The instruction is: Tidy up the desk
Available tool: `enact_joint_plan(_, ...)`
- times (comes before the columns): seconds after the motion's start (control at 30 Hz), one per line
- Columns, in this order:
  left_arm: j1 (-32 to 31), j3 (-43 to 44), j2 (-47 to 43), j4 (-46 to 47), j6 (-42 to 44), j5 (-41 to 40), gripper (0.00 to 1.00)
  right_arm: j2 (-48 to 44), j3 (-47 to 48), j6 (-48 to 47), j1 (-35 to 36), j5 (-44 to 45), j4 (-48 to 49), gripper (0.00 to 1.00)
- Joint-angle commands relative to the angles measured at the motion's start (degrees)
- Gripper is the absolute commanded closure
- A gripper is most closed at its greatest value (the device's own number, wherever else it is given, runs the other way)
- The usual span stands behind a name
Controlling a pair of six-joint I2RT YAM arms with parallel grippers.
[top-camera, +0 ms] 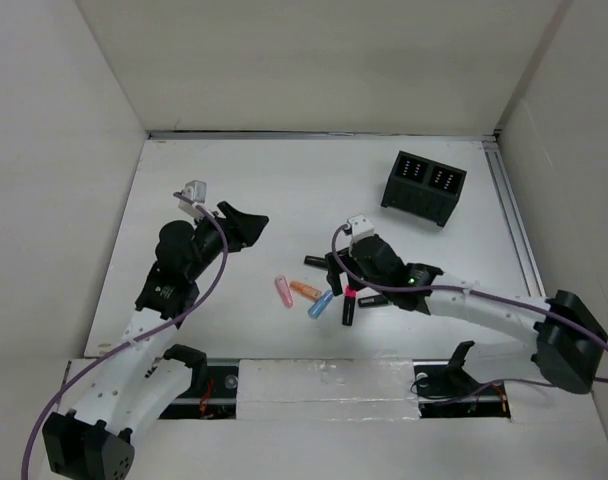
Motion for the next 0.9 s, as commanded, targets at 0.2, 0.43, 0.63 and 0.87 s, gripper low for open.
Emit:
enact_joint_plan(0.2,0.31,-2.19,0.77,6.90,-1.28,3.54,0.39,14.54,8.98,-4.18,-8.16,-11.82,4.20,0.05)
enact_joint_plan(0.43,0.31,-4.39,0.76,10.42,-1.64,3.98,0.39,20.07,12.14,-6.38,-9.22,-12.45,2.19,0.03)
enact_joint_plan(0.63,0.31,-4.31,0.77,10.60,-1.55,3.28,0.39,26.22,14.51,-7.08,-9.74,-13.50,1.13,0.00)
enact_joint_plan(0.87,0.31,-3.78,2.61,9.37,-1.64,2.40,0.38,32.03,16.71,-5.85,-8.61,-12.35,2.98,0.02)
